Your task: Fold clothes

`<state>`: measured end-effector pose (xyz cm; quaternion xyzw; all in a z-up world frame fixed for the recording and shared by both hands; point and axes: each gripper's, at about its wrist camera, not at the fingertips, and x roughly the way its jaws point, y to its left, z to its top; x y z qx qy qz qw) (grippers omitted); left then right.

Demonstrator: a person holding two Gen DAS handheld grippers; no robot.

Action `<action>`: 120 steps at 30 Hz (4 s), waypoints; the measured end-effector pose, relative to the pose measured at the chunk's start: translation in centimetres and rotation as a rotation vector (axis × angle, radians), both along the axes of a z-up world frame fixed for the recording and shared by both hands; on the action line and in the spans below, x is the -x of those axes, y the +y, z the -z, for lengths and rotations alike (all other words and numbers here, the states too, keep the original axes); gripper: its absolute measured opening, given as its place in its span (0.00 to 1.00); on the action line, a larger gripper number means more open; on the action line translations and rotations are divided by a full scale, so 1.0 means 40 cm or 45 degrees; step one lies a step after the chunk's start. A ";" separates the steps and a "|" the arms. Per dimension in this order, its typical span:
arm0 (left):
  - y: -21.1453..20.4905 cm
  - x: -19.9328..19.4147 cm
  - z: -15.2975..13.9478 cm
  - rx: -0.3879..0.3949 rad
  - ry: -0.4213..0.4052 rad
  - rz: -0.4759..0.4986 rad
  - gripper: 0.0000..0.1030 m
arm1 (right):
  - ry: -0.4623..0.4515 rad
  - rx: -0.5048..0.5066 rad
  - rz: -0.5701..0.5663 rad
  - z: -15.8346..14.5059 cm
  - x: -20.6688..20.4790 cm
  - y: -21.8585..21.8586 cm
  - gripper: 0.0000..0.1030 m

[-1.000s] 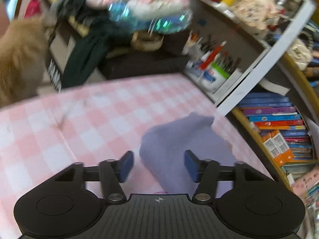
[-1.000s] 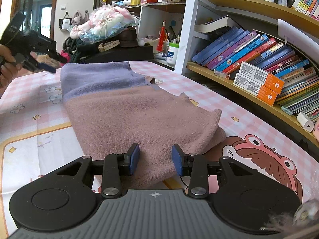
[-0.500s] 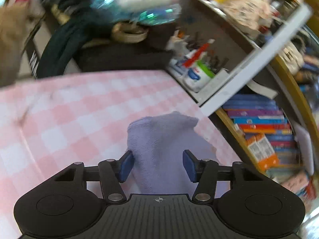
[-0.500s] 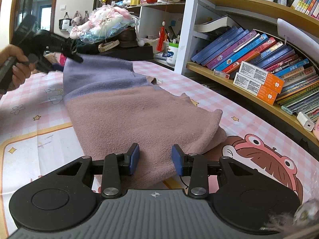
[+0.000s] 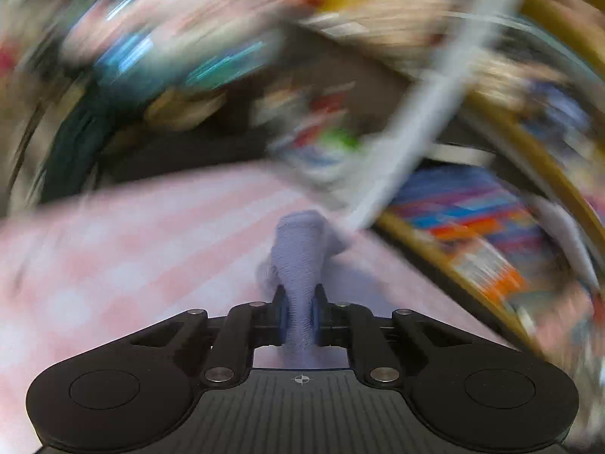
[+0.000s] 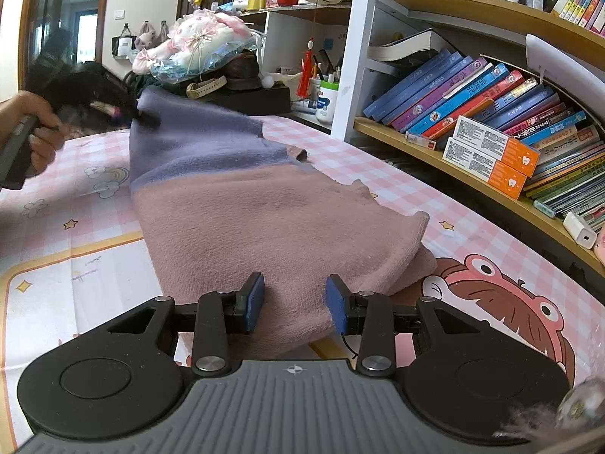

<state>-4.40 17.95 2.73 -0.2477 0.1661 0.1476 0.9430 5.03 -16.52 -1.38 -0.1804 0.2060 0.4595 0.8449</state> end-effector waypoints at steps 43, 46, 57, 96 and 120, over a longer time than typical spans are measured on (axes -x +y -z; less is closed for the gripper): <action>0.142 -0.035 0.117 0.495 0.023 -0.098 0.16 | 0.121 -0.071 0.007 -0.001 -0.014 -0.068 0.39; 0.133 -0.031 0.098 0.480 -0.012 -0.081 0.15 | 0.118 -0.069 0.007 -0.001 -0.015 -0.068 0.39; -0.035 -0.042 -0.088 0.236 -0.182 0.178 0.14 | 0.123 -0.069 0.010 -0.001 -0.020 -0.068 0.39; -0.610 -0.072 0.064 -0.621 0.173 0.988 0.23 | 0.364 -0.388 -0.143 -0.066 -0.067 -0.233 0.64; -0.265 -0.109 -0.012 -0.320 0.148 0.676 0.76 | 1.134 -0.759 0.385 0.031 -0.146 -0.216 0.73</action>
